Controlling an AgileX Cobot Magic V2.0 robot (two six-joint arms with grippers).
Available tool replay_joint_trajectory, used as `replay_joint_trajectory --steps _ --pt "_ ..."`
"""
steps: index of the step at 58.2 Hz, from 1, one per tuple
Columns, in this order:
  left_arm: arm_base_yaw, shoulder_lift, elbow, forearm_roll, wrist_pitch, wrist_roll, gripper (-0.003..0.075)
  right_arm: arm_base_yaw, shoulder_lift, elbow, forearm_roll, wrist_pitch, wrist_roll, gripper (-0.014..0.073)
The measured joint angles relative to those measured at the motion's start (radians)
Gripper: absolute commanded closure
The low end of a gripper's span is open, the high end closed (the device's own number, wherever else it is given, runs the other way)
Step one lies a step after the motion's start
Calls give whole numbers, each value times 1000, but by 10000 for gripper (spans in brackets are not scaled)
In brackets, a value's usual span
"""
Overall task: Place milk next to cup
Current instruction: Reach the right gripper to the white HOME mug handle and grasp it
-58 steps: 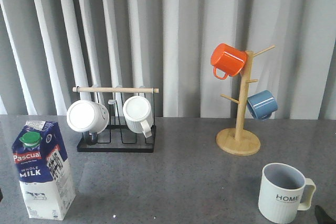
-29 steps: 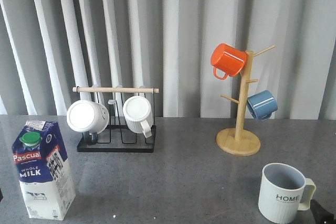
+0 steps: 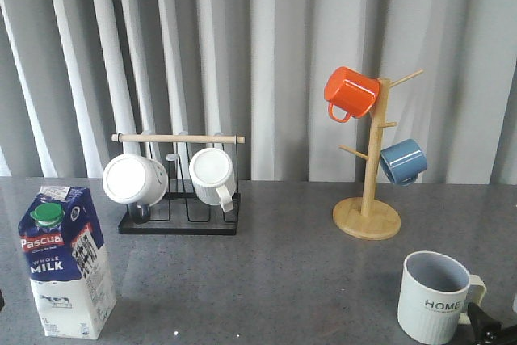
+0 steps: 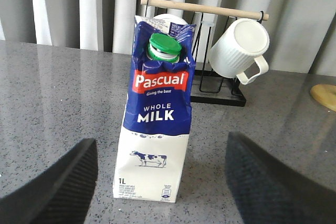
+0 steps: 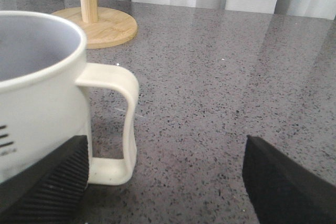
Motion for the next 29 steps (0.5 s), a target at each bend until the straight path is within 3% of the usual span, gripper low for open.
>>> replay_joint_trajectory --steps 12,18,22,29 --pt "0 0 0 0 0 0 216 0 58 -54 0 -3 39 19" --pt "0 0 0 0 0 0 216 0 88 -81 -2 -4 40 113" --pt "0 0 0 0 0 0 216 0 104 -95 -4 -4 42 260" --pt "0 0 0 0 0 0 216 0 126 -103 -13 -4 58 599"
